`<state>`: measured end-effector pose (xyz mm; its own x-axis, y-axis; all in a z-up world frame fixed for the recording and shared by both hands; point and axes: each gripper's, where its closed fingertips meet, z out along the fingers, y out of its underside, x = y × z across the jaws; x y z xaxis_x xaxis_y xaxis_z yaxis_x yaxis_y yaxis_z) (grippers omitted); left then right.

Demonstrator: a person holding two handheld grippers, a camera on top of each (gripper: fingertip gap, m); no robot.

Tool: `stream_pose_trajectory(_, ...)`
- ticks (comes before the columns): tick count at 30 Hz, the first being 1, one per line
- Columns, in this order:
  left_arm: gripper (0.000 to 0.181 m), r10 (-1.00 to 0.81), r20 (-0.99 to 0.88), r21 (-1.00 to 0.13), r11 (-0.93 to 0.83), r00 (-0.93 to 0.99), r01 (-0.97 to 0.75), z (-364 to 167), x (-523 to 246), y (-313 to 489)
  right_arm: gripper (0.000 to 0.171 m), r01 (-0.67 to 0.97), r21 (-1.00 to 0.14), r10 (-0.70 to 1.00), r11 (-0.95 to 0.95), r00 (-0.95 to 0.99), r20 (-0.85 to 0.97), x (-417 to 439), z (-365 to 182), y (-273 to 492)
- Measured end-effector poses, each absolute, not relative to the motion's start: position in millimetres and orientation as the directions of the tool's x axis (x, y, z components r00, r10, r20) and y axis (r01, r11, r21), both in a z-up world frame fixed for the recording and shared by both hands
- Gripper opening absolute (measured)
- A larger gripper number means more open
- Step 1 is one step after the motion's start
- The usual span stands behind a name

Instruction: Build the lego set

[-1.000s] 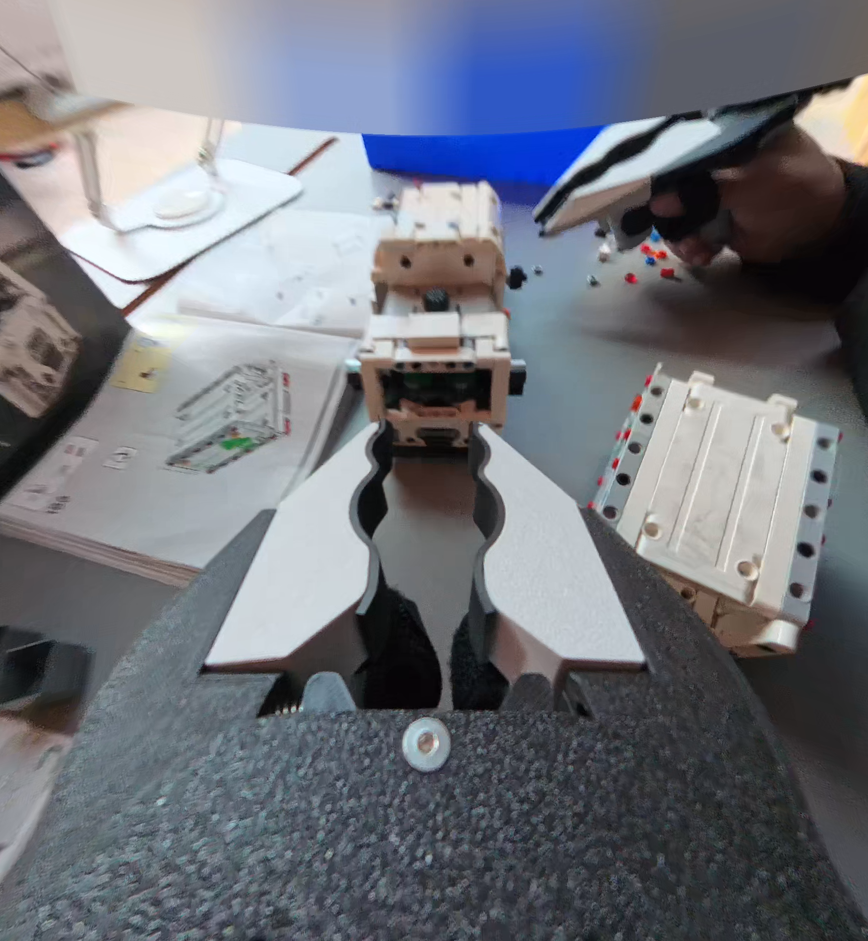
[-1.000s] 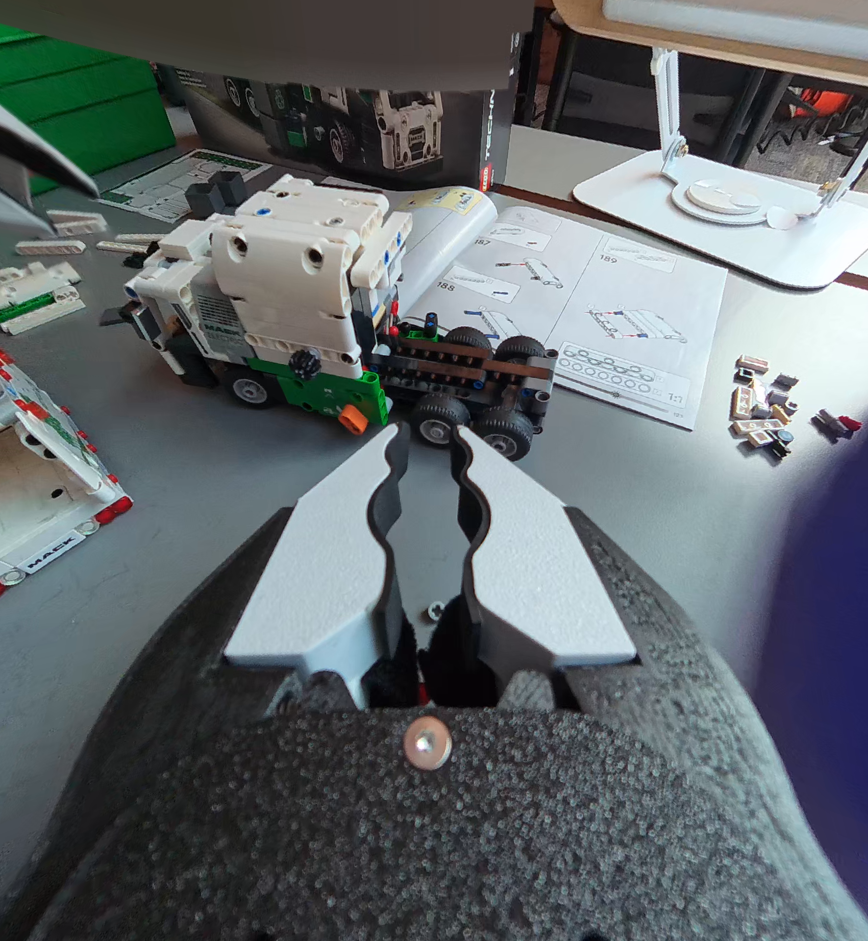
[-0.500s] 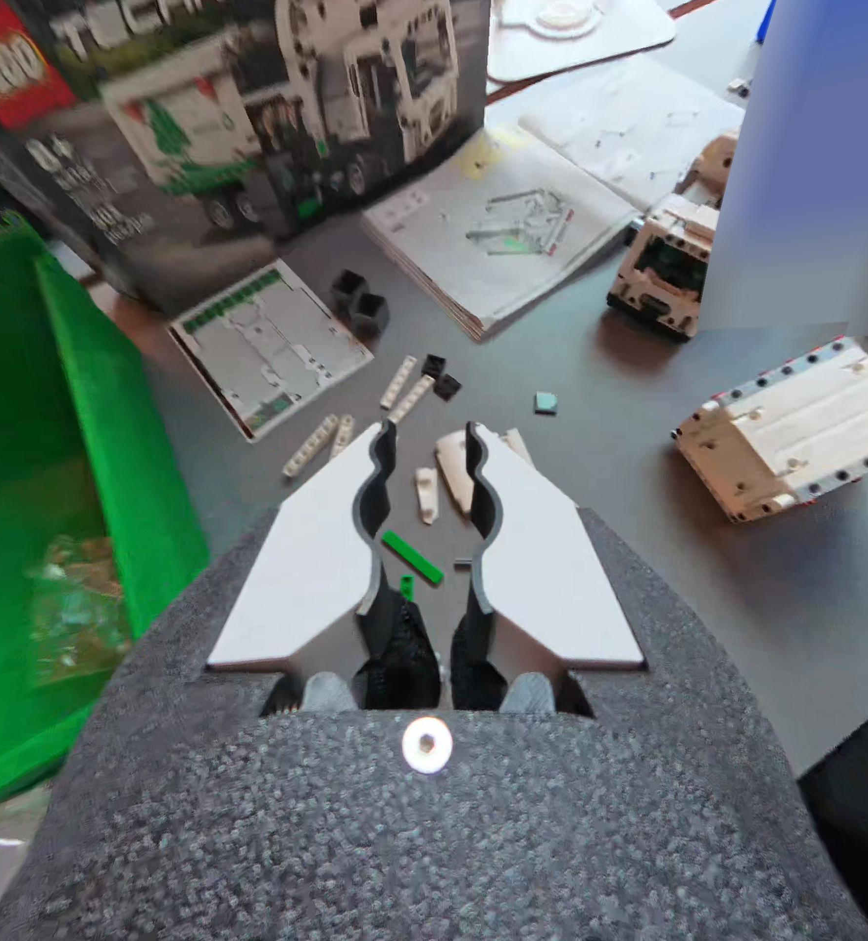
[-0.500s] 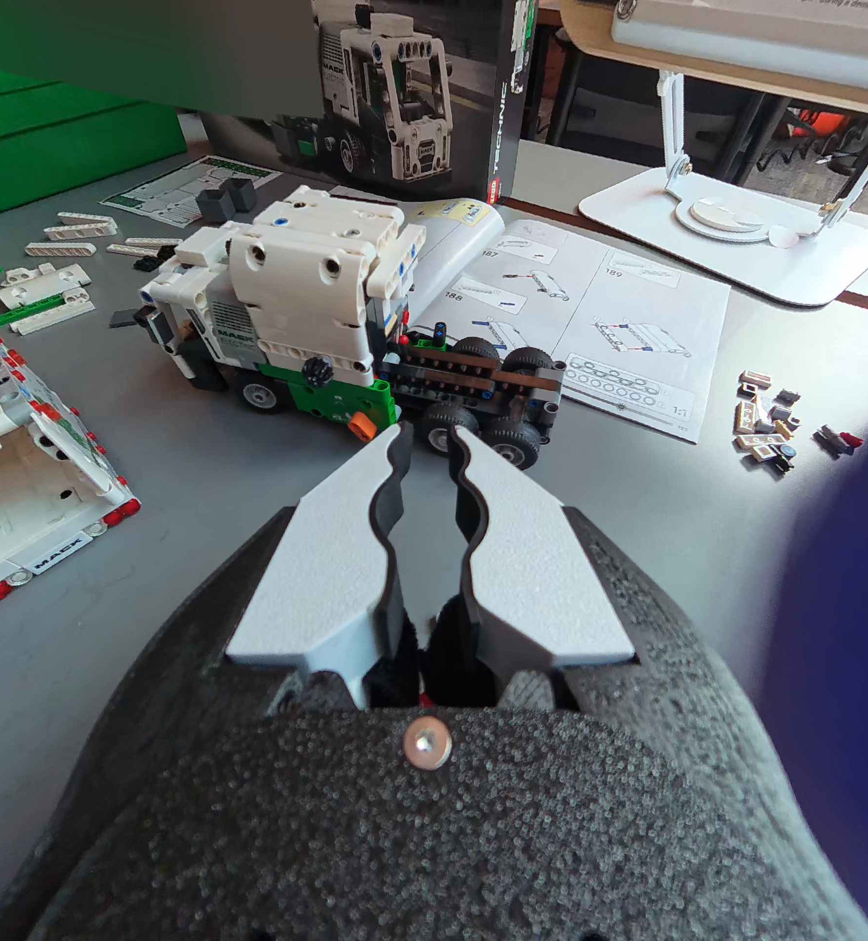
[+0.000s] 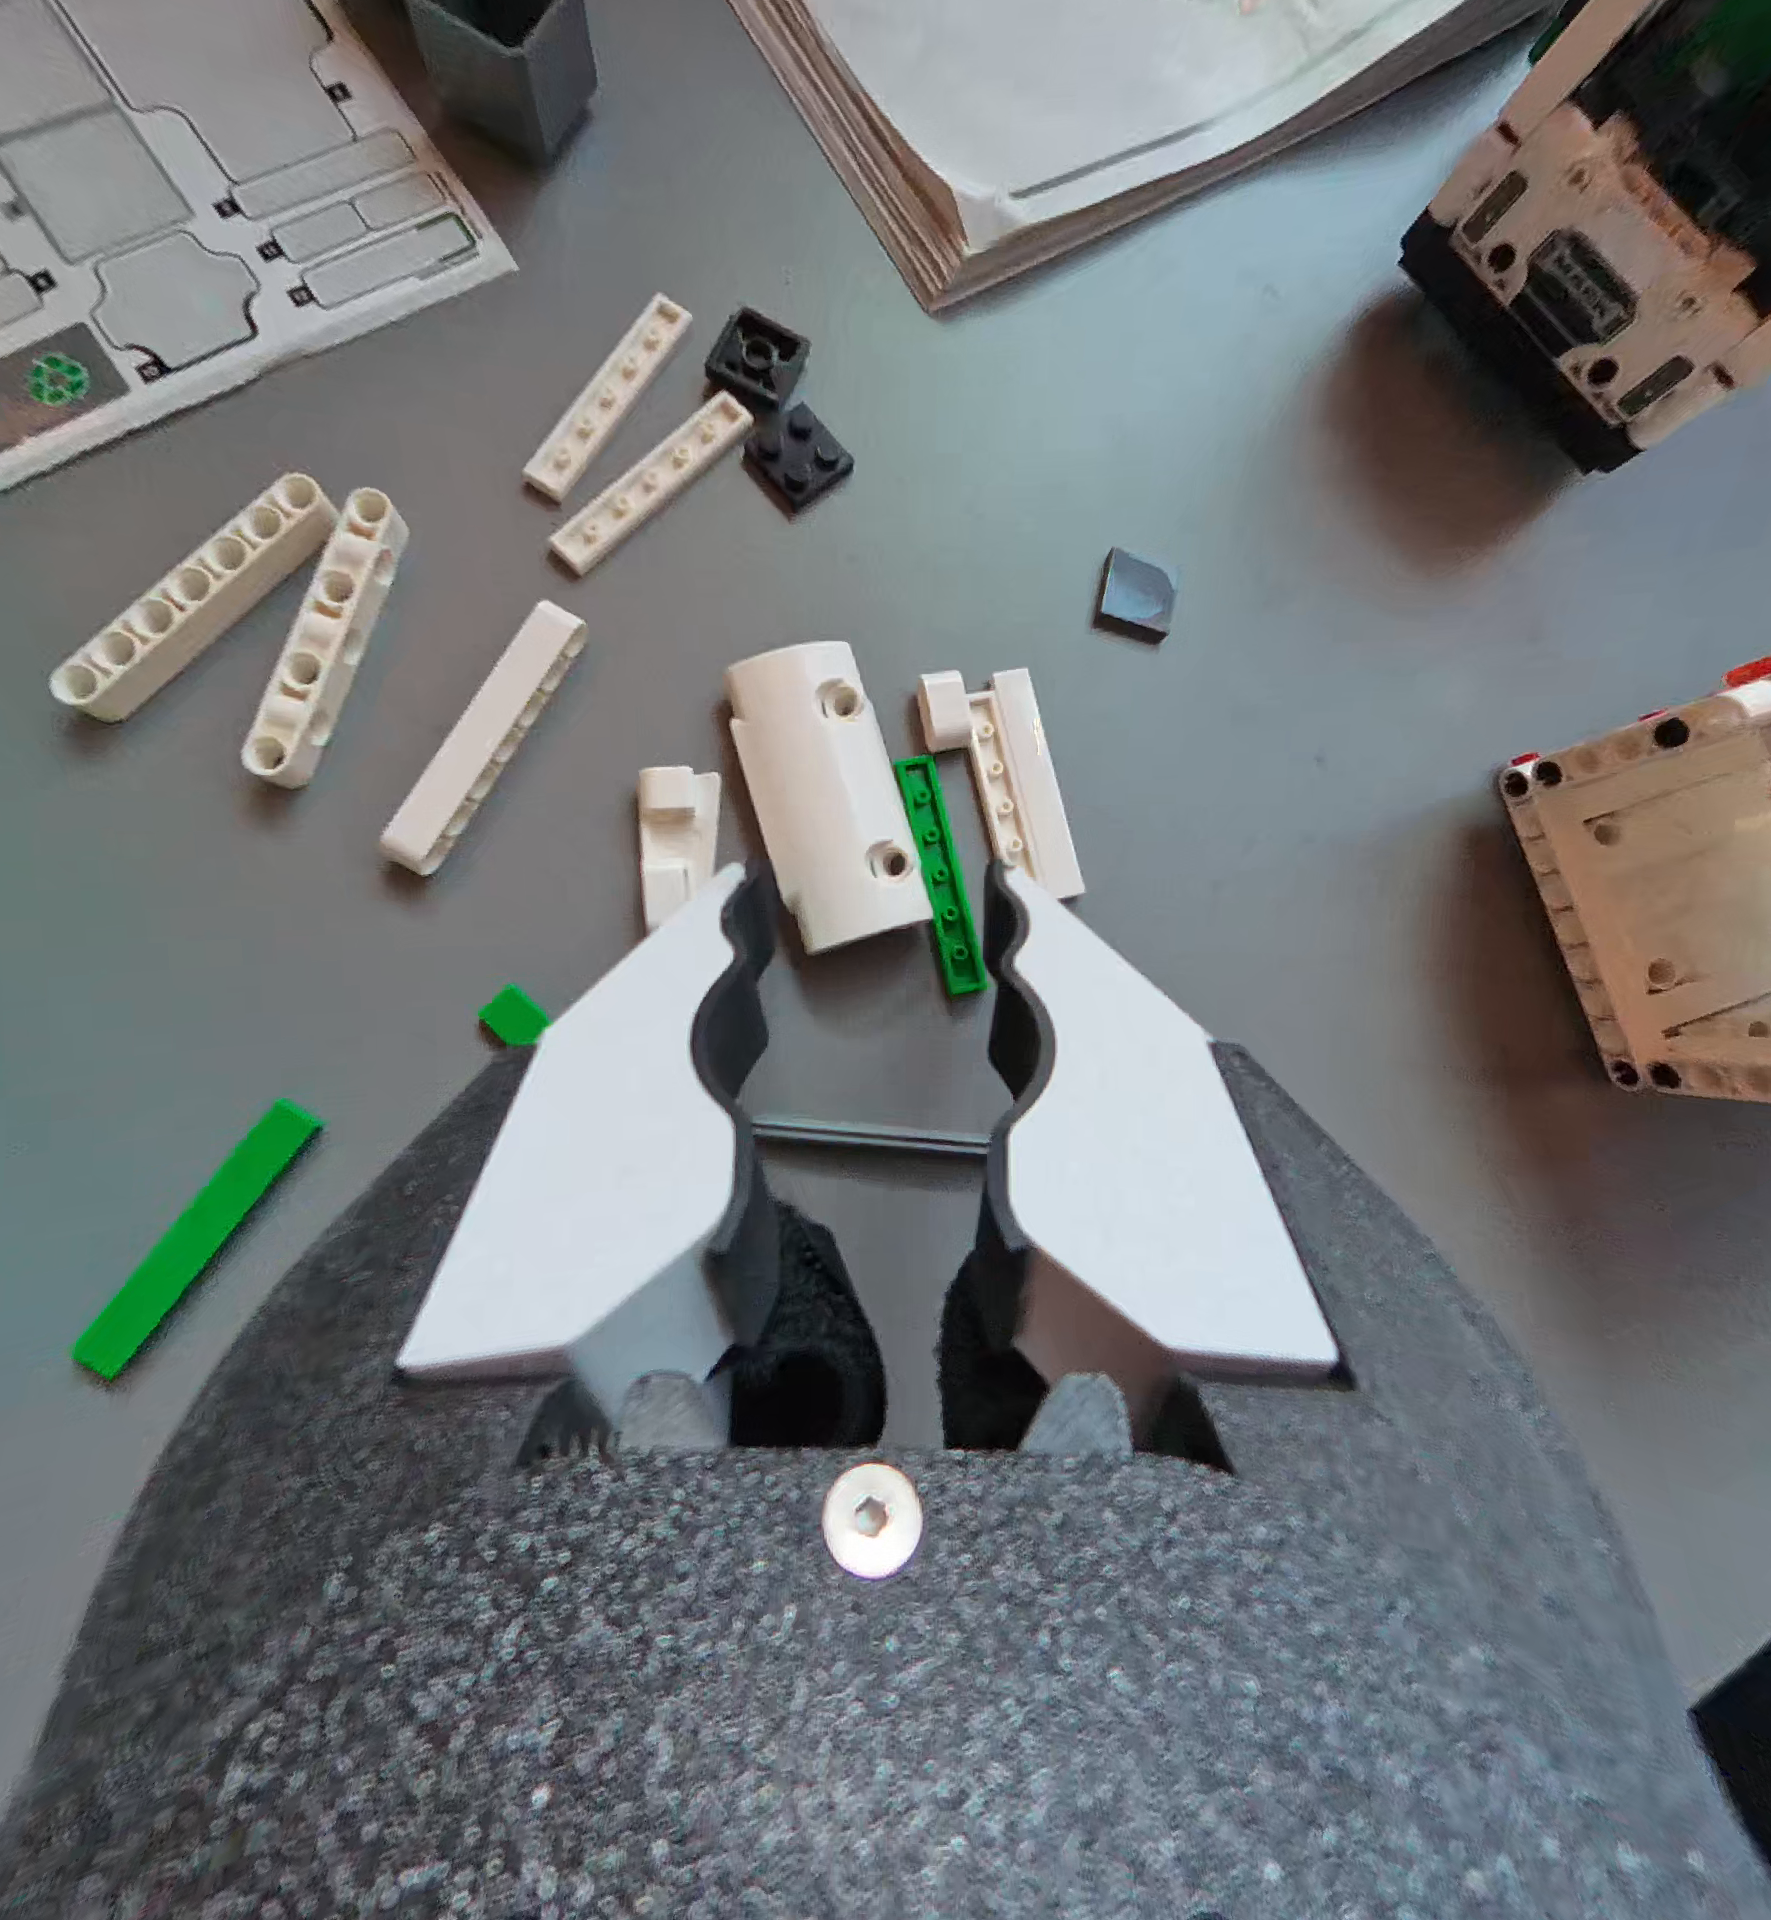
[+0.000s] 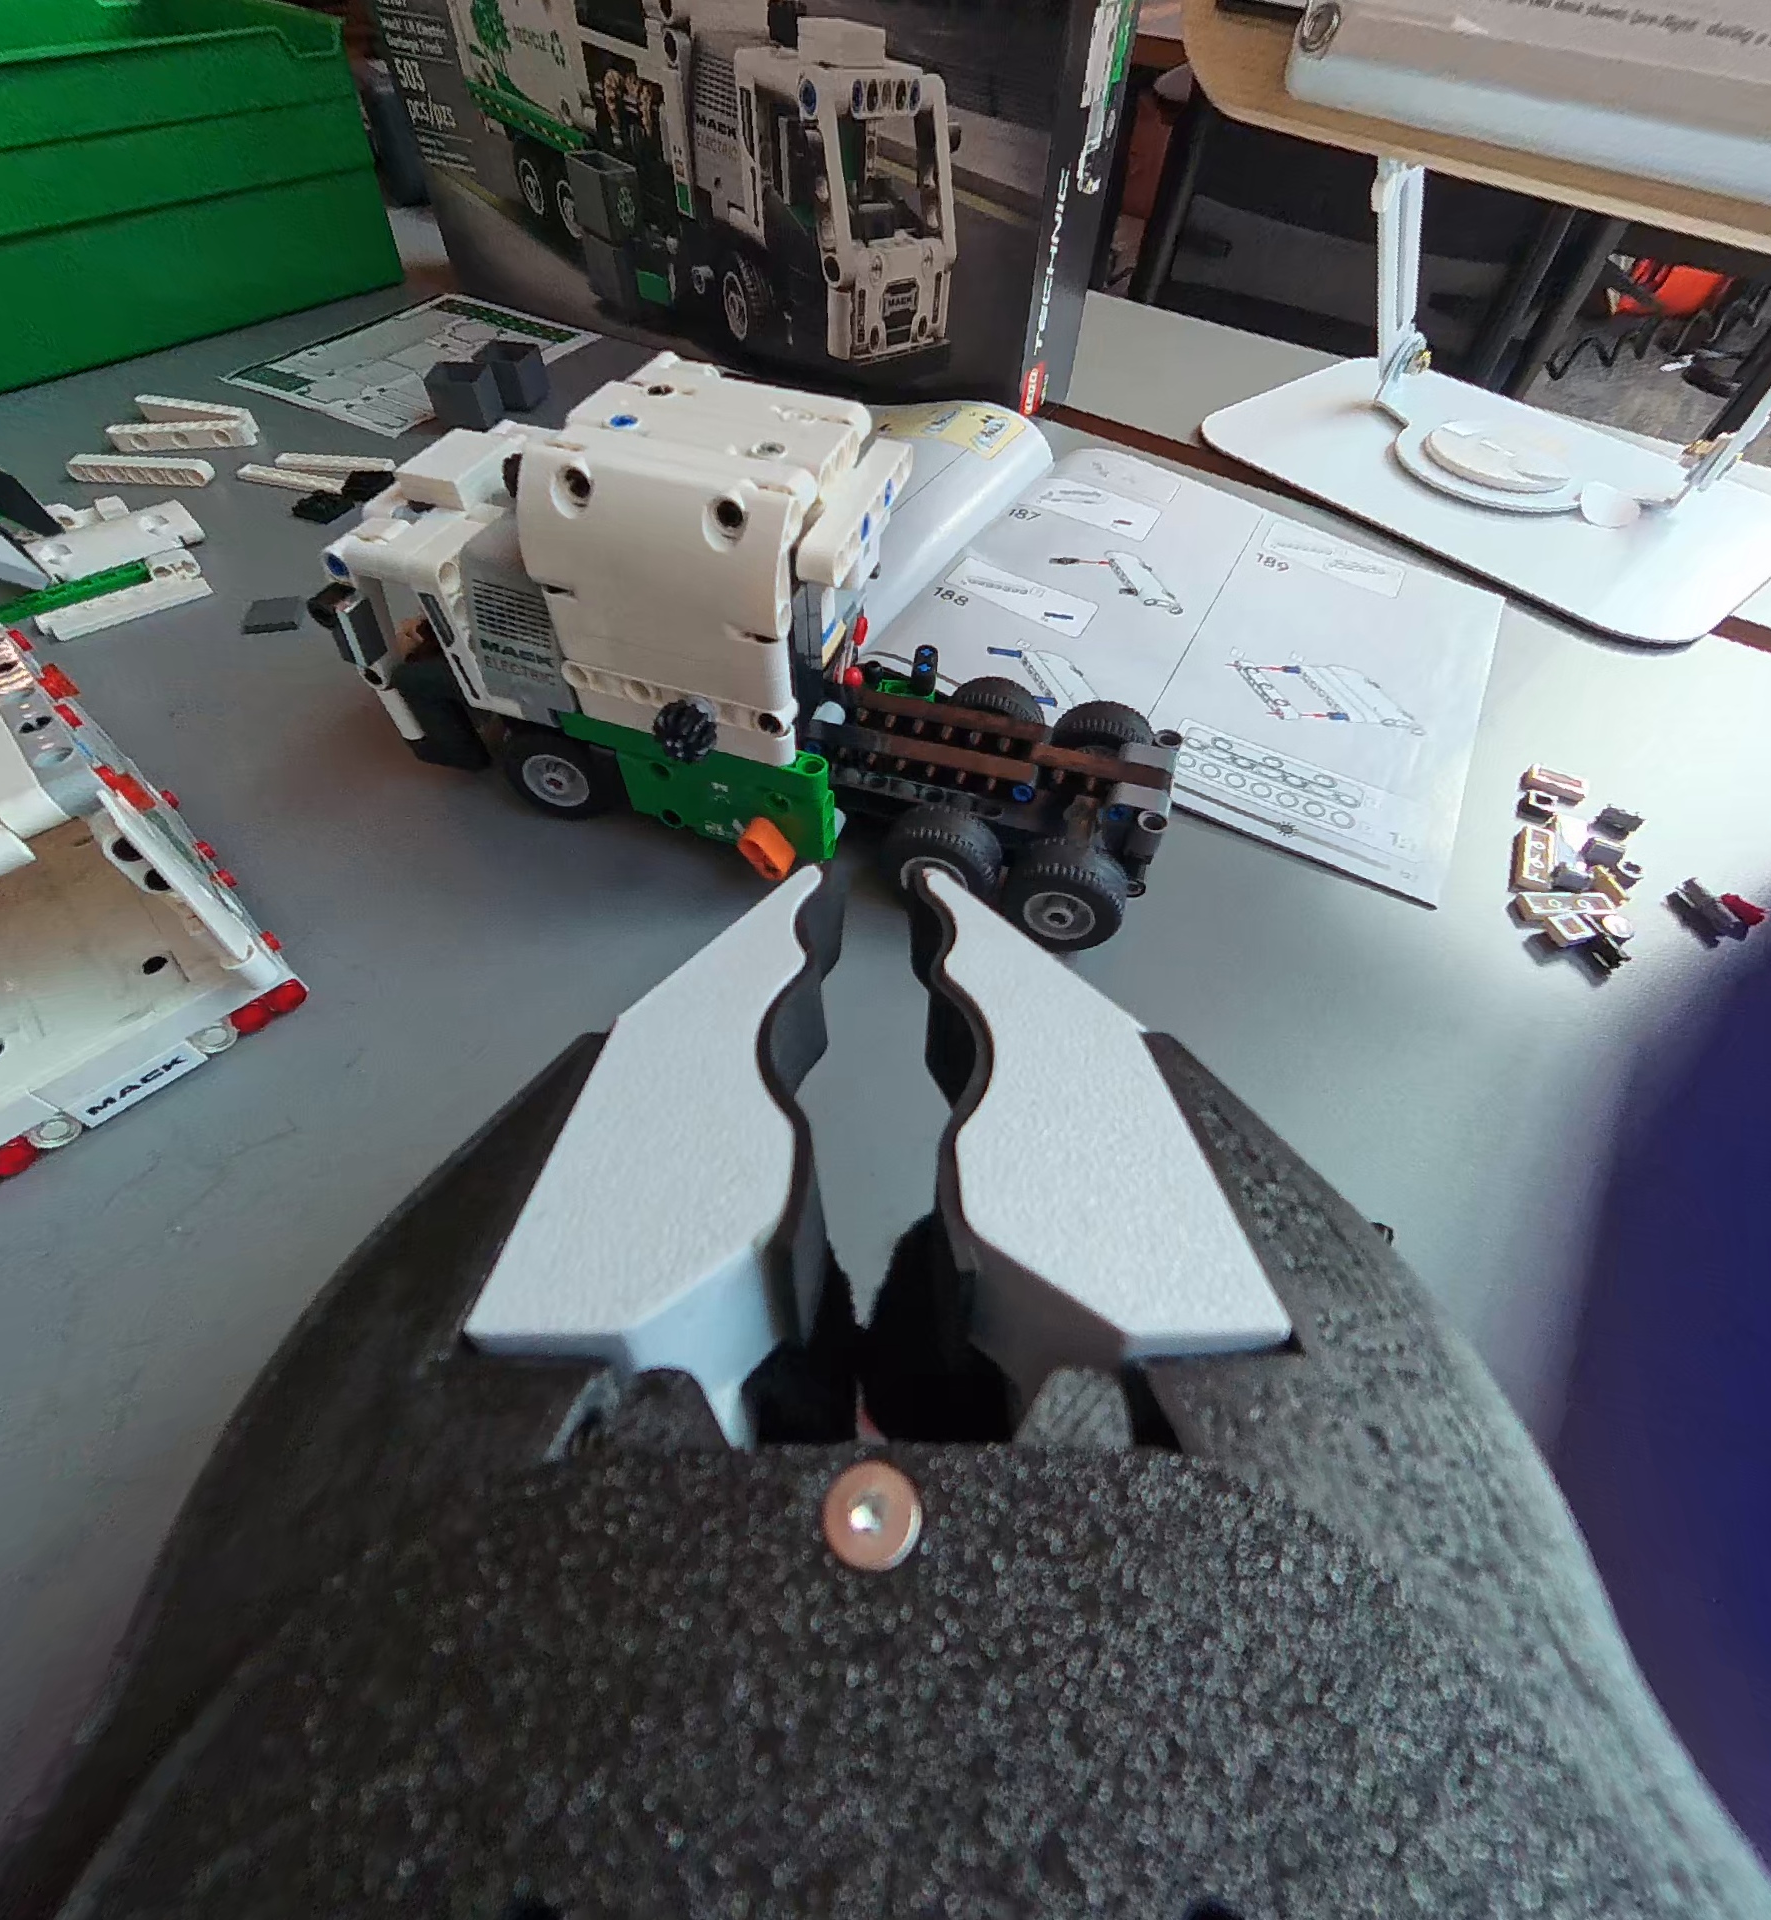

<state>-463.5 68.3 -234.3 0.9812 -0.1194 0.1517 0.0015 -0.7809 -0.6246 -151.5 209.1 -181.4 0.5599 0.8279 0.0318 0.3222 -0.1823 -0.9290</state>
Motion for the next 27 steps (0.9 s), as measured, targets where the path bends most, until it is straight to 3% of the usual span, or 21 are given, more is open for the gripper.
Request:
stream_pose_trajectory(1,0.037,-0.114,0.151,-0.624,-0.782,0.982,0.005,-236,-464,69,0.011,0.328,-0.928,0.829,-0.179,0.558,0.038,-152,-182,209)
stream_pose_trajectory(3,0.026,-0.104,0.151,-0.628,-0.778,0.983,0.014,-236,-466,71,0.011,0.340,-0.925,0.831,-0.169,0.554,0.052,-153,-183,208)
stream_pose_trajectory(7,0.025,-0.147,0.093,-0.625,-0.778,0.985,-0.057,-236,-465,70,0.010,0.360,-0.921,0.830,-0.150,0.552,0.080,-154,-184,207)
stream_pose_trajectory(11,0.024,-0.249,-0.184,-0.634,-0.709,0.951,-0.308,-220,-467,70,0.010,0.362,-0.921,0.828,-0.143,0.553,0.089,-154,-184,207)
stream_pose_trajectory(16,0.024,-0.374,-0.635,-0.546,-0.402,0.676,-0.735,-161,-429,71,0.009,0.353,-0.925,0.828,-0.144,0.555,0.083,-154,-183,208)
stream_pose_trajectory(21,0.024,-0.405,-0.805,-0.417,-0.136,0.434,-0.899,-119,-365,69,0.009,0.342,-0.931,0.834,-0.126,0.545,0.087,-157,-178,207)
stream_pose_trajectory(23,0.024,-0.413,-0.835,-0.376,-0.054,0.364,-0.925,-113,-341,72,0.010,0.289,-0.953,0.870,-0.093,0.489,0.064,-165,-166,195)
stream_pose_trajectory(25,0.024,-0.428,-0.850,-0.350,0.020,0.308,-0.937,-110,-318,74,0.009,0.140,-0.986,0.952,-0.093,0.302,-0.047,-184,-142,160)
stream_pose_trajectory(27,0.024,-0.444,-0.857,-0.338,0.100,0.262,-0.936,-110,-294,76,0.016,0.089,-0.979,0.979,-0.181,0.115,-0.170,-196,-130,131)
